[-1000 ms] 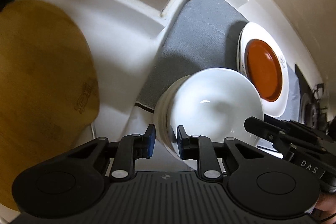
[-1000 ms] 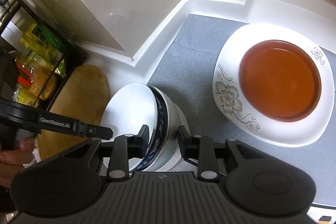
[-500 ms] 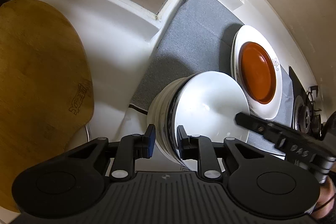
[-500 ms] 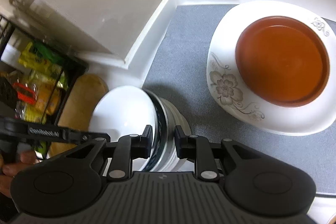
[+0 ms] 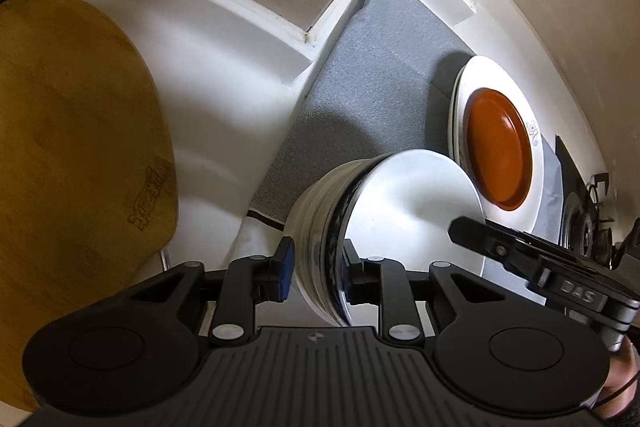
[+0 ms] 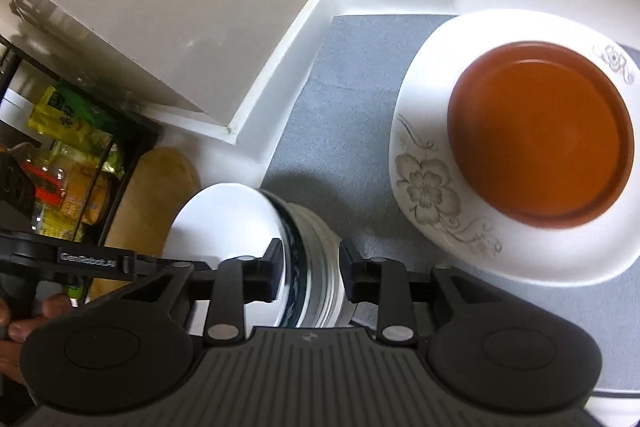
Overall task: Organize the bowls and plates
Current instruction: 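Lower the bowl stack onto the brown plate with both grippers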
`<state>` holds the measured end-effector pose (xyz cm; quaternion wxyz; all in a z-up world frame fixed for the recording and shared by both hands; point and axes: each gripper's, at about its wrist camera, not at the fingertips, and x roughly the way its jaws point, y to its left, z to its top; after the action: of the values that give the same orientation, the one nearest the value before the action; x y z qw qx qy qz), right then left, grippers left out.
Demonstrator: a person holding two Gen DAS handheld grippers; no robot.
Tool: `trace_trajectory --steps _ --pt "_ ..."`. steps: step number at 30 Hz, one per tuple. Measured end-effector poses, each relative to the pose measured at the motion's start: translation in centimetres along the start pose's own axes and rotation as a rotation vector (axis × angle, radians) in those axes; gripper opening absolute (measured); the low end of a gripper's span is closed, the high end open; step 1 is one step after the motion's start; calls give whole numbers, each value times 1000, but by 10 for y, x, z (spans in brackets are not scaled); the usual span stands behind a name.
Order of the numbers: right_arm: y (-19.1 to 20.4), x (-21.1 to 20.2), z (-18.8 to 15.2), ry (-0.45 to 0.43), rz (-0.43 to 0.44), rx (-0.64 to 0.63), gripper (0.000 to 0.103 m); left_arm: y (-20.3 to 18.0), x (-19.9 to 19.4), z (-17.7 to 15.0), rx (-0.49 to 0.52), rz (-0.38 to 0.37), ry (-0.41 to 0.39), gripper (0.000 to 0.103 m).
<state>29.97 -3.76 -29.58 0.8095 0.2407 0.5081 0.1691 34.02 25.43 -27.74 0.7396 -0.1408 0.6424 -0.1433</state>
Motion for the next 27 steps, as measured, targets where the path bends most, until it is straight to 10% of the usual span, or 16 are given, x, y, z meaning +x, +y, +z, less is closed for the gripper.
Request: trace_trajectory --steps 2,13,19,27 --pt "-5 -1 -3 -4 3 9 68 3 5 -2 -2 8 7 44" --pt "-41 43 -26 78 161 242 73 14 48 -6 -74 -133 82 68" --pt "-12 32 -24 81 32 89 47 -1 30 -9 3 -61 72 46" --pt "-3 25 -25 70 3 96 44 -9 31 -14 -6 -36 78 44"
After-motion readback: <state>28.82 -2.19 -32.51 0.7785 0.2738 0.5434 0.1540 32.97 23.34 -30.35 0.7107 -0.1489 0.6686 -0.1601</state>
